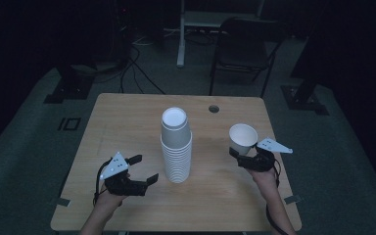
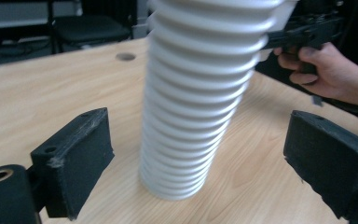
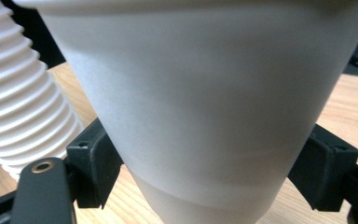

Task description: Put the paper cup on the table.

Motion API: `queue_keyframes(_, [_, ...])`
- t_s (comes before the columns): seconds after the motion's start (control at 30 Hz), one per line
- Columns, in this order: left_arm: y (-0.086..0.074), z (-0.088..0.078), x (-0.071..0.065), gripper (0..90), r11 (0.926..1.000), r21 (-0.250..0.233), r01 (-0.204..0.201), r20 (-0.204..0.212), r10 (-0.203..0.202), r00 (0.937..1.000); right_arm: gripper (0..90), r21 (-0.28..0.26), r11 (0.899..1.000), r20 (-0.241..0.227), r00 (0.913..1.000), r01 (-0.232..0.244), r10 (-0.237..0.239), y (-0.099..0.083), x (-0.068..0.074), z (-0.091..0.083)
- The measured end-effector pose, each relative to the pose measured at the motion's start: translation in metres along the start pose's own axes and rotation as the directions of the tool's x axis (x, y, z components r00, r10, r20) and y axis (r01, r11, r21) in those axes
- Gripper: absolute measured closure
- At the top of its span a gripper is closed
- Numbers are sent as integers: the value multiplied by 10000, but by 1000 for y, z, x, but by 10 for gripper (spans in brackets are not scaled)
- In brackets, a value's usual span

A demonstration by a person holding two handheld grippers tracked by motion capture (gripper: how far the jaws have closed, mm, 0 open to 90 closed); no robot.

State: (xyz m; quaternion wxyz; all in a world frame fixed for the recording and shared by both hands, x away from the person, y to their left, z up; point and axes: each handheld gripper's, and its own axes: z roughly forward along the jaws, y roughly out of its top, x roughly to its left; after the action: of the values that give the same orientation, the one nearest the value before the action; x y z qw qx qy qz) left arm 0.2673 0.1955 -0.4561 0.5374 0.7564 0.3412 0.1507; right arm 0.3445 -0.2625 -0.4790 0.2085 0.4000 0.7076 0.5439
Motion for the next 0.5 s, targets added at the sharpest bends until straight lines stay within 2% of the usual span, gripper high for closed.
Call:
queue_keyframes(0.1, [-11, 0, 11, 18, 9992, 307, 261, -393, -249, 9989, 197, 153, 9999, 162, 9999, -55, 53, -6, -4, 7])
queue_keyframes(0.3, [-33, 4, 23, 18, 9958, 872, 272, -1295, -157, 9914, 197, 418, 9990, 464, 9988, -146, 127, -15, -11, 22])
queue_keyframes(0.33, [-36, 4, 24, 18, 9948, 986, 263, -1374, -126, 9904, 197, 467, 9987, 459, 9987, -219, 198, -16, -13, 24])
queue_keyframes(0.5, [-45, 4, 29, 19, 9936, 976, 565, -1536, -410, 9873, 196, 885, 9954, 722, 9969, -365, 302, -23, -18, 38])
